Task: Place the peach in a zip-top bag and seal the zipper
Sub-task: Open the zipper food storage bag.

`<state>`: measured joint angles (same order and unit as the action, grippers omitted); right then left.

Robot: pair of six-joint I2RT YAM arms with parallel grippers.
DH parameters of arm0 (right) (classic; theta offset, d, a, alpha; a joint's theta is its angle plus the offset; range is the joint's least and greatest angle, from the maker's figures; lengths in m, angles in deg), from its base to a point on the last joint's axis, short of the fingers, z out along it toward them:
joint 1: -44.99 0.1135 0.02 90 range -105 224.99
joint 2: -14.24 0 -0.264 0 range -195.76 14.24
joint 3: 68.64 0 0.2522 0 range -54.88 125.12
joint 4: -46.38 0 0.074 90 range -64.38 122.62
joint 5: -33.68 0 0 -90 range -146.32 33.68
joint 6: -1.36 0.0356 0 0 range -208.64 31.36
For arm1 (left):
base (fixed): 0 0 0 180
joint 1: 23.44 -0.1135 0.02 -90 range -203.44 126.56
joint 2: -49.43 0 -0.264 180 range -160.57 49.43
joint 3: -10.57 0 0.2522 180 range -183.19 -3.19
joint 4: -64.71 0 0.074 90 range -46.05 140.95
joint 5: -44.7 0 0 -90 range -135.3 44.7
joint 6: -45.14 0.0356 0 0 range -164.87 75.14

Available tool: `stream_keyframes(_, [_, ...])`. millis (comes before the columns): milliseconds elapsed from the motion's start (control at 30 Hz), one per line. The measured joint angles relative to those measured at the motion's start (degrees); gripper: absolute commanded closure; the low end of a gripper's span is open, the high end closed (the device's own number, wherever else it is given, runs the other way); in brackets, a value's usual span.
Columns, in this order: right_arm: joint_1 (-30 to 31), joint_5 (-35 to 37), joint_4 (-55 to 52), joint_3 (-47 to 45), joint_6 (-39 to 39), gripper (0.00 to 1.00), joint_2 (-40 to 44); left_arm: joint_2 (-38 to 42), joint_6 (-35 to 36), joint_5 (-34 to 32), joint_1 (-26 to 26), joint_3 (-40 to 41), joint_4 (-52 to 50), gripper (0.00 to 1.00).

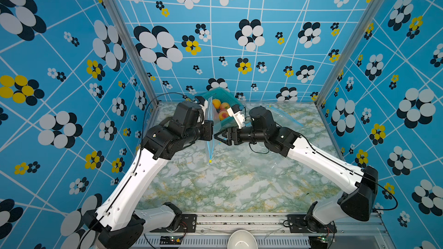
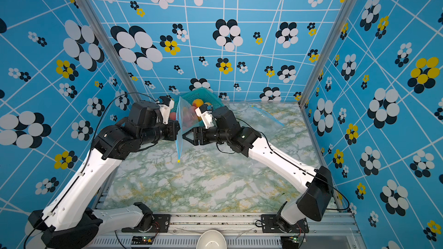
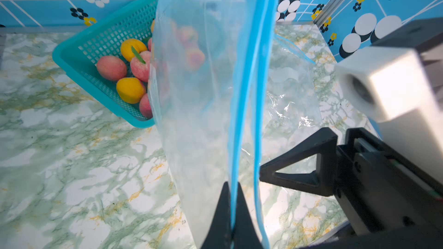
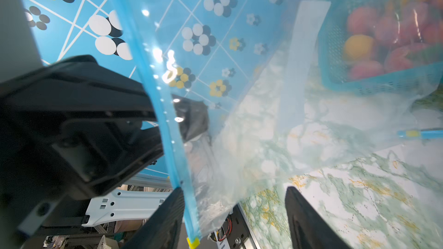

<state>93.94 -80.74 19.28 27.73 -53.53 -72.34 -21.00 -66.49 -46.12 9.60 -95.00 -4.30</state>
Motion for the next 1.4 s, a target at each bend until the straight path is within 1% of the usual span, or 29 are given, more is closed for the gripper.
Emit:
stream_keyframes(100, [0.1,1.1,0.3,-1.9,0.0,0.31,1.2,-1.4,-1.0,2.2,0.1,1.6,1.2,1.0])
stream_keyframes(267, [1.4,5.0,-0.1,-3.6,-0.3,0.33,1.5,-3.3,-2.0,4.8,0.8,2.2,3.1,1.0])
stream_keyframes(333, [2.2,7.1,-1.0,-3.9,-0.5,0.37,1.5,-3.4,-2.4,5.7,0.9,2.3,3.7,1.0])
stream_keyframes(367, [2.4,8.0,-1.2,-3.9,-0.5,0.41,1.4,-3.4,-2.5,6.1,0.9,2.3,3.9,1.0])
stream_keyframes(433, [2.8,10.3,-1.3,-4.3,-0.7,0.53,1.3,-3.4,-2.8,6.7,0.9,2.3,4.5,1.0])
stream_keyframes(500, [2.8,12.9,-1.3,-4.5,-0.4,0.62,1.1,-3.4,-2.8,6.8,0.9,2.3,4.6,1.0])
stream_keyframes(667, [2.8,19.0,-1.0,-5.5,0.1,0.77,0.9,-3.4,-2.6,5.2,1.2,2.3,4.1,1.0])
stream_keyframes(767, [2.8,21.7,-1.0,-5.7,-0.1,0.89,0.9,-3.4,-2.5,4.4,1.2,2.3,3.9,1.0])
stream_keyframes(800, [2.8,22.4,-1.0,-5.7,-0.1,0.95,0.9,-3.4,-2.3,4.3,1.2,2.3,4.0,1.0])
stream_keyframes(867, [2.8,23.8,-1.0,-5.7,-0.4,1.0,0.9,-3.4,-2.3,4.2,1.2,2.4,4.0,1.0])
stream_keyframes(1000, [2.8,29.0,-2.9,-5.6,-1.7,1.0,1.4,-3.4,-2.3,3.3,1.2,2.5,4.0,1.0])
stream_keyframes(1100, [2.5,34.2,-9.4,-2.4,-4.2,1.0,2.3,-3.4,-1.5,2.0,1.2,2.5,4.0,1.0])
stream_keyframes(1167, [2.0,36.0,-15.1,2.8,-6.6,1.0,2.6,-3.8,-0.9,1.3,0.9,2.3,4.1,1.0])
stream_keyframes(1300, [1.5,38.1,-25.4,16.9,-11.3,1.0,3.1,-6.6,-0.4,1.5,-1.6,1.1,5.4,1.0])
stream_keyframes(1333, [1.5,38.5,-27.8,19.5,-12.2,1.0,3.9,-7.5,-0.3,1.8,-2.1,0.8,6.0,1.0])
stream_keyframes(1400, [1.6,39.2,-31.1,21.6,-13.2,1.0,5.7,-9.3,-0.2,3.7,-2.4,0.5,8.3,1.0])
